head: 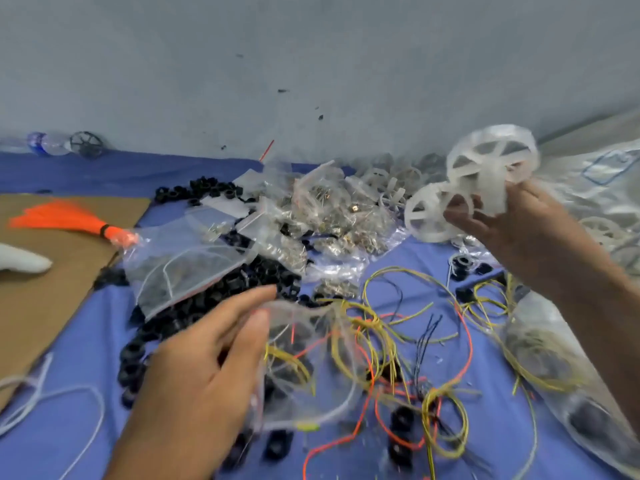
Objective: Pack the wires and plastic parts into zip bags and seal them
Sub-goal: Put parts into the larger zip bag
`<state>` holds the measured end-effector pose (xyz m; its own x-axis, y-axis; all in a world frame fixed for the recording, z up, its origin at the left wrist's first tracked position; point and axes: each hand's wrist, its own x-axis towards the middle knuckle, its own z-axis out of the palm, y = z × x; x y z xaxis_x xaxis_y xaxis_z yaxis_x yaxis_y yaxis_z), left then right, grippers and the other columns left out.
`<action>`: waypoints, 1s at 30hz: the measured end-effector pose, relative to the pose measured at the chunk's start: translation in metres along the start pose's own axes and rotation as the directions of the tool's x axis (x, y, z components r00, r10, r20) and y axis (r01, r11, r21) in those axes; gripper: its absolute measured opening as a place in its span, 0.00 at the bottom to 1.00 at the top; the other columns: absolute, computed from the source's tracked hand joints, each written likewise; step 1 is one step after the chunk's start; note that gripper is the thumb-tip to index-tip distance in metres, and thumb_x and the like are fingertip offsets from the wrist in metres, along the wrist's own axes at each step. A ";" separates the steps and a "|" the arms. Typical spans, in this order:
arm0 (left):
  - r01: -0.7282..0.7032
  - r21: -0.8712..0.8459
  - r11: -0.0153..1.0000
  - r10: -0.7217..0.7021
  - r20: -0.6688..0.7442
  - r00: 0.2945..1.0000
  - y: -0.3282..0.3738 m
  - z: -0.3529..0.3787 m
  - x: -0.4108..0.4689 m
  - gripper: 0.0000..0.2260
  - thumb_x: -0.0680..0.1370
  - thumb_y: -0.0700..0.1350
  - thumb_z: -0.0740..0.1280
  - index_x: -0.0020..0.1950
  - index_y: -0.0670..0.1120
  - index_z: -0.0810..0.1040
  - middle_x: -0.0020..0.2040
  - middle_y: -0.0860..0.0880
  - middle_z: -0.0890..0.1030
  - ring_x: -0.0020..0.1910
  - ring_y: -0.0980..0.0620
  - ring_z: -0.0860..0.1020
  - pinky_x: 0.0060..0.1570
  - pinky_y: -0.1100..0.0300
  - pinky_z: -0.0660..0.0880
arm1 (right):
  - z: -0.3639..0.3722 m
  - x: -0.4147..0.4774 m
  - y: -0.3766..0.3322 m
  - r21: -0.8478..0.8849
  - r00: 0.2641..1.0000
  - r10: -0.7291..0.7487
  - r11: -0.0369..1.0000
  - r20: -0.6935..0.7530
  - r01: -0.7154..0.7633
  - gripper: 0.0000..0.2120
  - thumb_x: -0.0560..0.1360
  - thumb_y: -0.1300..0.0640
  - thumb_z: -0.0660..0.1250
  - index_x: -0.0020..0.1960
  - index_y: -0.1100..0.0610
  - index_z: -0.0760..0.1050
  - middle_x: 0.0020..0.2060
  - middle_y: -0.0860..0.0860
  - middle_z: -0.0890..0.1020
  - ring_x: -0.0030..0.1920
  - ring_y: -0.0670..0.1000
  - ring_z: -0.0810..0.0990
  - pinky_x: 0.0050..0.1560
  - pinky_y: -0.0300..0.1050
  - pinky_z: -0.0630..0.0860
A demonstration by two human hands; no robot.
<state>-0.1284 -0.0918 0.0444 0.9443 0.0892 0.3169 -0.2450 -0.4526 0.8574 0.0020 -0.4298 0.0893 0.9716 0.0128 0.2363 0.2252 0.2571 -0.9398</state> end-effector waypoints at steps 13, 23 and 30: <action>-0.058 0.167 0.984 0.050 0.054 0.997 0.015 -0.011 0.012 0.19 0.77 0.58 0.58 0.61 0.56 0.83 0.48 0.59 0.86 0.50 0.60 0.82 0.54 0.54 0.78 | 0.141 -0.138 0.022 0.036 0.886 0.275 0.950 0.374 -0.310 0.10 0.79 0.55 0.66 0.57 0.52 0.83 0.57 0.52 0.84 0.58 0.52 0.82 0.54 0.43 0.80; -0.113 0.232 0.966 0.081 0.141 0.987 0.022 -0.019 0.015 0.15 0.84 0.52 0.61 0.69 0.54 0.78 0.45 0.75 0.57 0.51 0.71 0.62 0.47 0.50 0.77 | 0.134 -0.129 -0.006 -0.871 0.973 -0.017 0.443 0.231 0.214 0.12 0.74 0.50 0.66 0.36 0.54 0.71 0.22 0.46 0.68 0.25 0.46 0.63 0.30 0.45 0.60; -0.072 0.205 0.976 0.039 0.162 0.986 0.031 -0.022 0.014 0.16 0.83 0.52 0.62 0.70 0.55 0.77 0.45 0.75 0.58 0.50 0.70 0.62 0.52 0.46 0.77 | 0.153 -0.130 -0.003 -0.769 0.942 0.221 0.636 0.254 0.059 0.21 0.76 0.55 0.67 0.64 0.38 0.68 0.51 0.39 0.83 0.39 0.45 0.83 0.41 0.48 0.82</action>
<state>-0.1281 -0.0846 0.0844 0.9572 -0.0731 0.2799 -0.2619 -0.6299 0.7312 -0.1364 -0.2847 0.0991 0.9460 0.3146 0.0779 0.2563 -0.5791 -0.7739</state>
